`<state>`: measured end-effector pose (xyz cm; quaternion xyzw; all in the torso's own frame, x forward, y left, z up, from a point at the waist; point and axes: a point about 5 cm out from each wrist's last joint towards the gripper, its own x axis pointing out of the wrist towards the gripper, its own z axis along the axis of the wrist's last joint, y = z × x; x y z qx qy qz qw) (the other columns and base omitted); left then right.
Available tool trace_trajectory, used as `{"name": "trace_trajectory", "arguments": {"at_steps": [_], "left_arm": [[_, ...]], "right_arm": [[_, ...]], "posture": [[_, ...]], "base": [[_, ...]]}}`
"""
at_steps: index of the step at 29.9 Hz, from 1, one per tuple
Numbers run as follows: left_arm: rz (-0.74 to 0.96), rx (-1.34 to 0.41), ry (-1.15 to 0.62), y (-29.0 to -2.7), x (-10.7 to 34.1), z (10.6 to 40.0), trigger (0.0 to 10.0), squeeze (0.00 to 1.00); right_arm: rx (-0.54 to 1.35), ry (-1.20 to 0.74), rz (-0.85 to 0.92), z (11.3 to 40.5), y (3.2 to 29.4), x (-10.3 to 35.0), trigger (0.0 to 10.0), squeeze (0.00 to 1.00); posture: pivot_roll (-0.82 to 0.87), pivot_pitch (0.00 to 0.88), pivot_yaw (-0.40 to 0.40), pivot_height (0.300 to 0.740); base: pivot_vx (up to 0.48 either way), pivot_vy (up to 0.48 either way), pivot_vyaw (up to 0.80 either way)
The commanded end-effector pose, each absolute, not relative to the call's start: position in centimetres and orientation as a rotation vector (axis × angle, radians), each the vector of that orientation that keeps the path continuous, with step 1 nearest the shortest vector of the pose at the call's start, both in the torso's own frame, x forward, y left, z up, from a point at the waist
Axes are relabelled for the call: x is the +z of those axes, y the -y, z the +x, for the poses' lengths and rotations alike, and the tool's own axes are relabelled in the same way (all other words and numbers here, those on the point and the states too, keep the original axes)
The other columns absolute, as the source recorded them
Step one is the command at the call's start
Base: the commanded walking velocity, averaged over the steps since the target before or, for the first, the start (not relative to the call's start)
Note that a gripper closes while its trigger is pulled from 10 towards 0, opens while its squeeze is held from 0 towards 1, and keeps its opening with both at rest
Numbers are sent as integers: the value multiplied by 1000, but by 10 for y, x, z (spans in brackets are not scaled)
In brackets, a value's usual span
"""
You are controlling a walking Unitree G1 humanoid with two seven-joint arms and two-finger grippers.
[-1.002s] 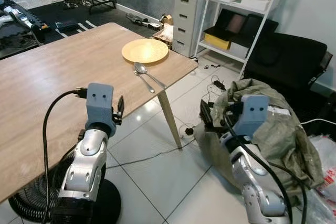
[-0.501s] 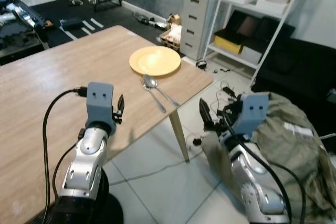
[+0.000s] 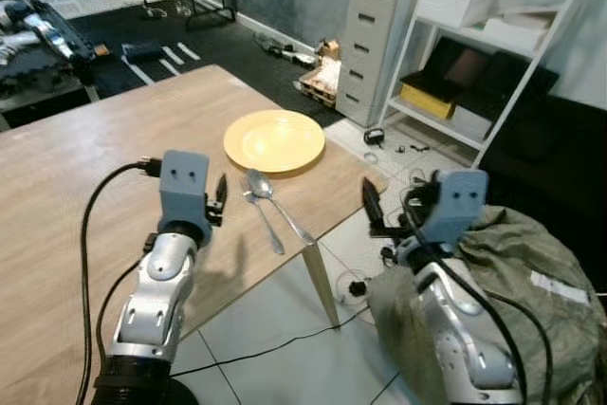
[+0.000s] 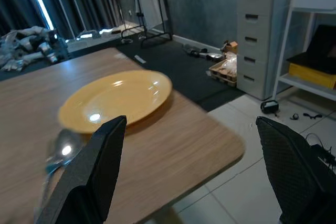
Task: Setting the table
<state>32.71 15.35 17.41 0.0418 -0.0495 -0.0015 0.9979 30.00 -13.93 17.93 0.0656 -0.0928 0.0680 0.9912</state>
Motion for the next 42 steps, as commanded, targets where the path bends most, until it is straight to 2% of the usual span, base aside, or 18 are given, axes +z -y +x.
{"name": "trace_trajectory", "arguments": {"at_steps": [1,13,19,25,30,34,36,42], "left_arm": [[74,-16,102,-150,173,325,10000,0],[57,11,78,-154,169,324,10000,0],[30,24,54,-156,166,323,10000,0],[55,-19,40,-173,170,321,10000,0],[223,-83,-18,-216,178,309,10000,0],[250,-68,-30,-225,182,305,10000,0],[244,-57,-40,-233,191,297,10000,0],[195,-240,-92,-230,198,274,10000,0]], "right_arm": [[118,168,133,299,143,175,10000,0],[139,162,129,299,141,174,10000,0],[248,143,113,297,128,173,10000,0],[389,64,27,296,106,163,10000,0],[481,-27,-41,312,75,154,10000,0],[480,-43,-50,319,64,153,10000,0],[425,-84,-56,334,47,146,10000,0],[390,-91,-64,344,29,147,10000,0]], "posture": [[-59,0,102,740],[-56,0,99,740],[-49,0,96,740],[-27,0,82,740],[32,4,53,740],[66,21,34,740],[111,42,20,740],[163,70,19,740]], "base": [[0,0,0],[0,0,0],[0,0,0],[0,0,0],[0,0,0],[0,0,0],[0,0,0],[0,0,0]]}}
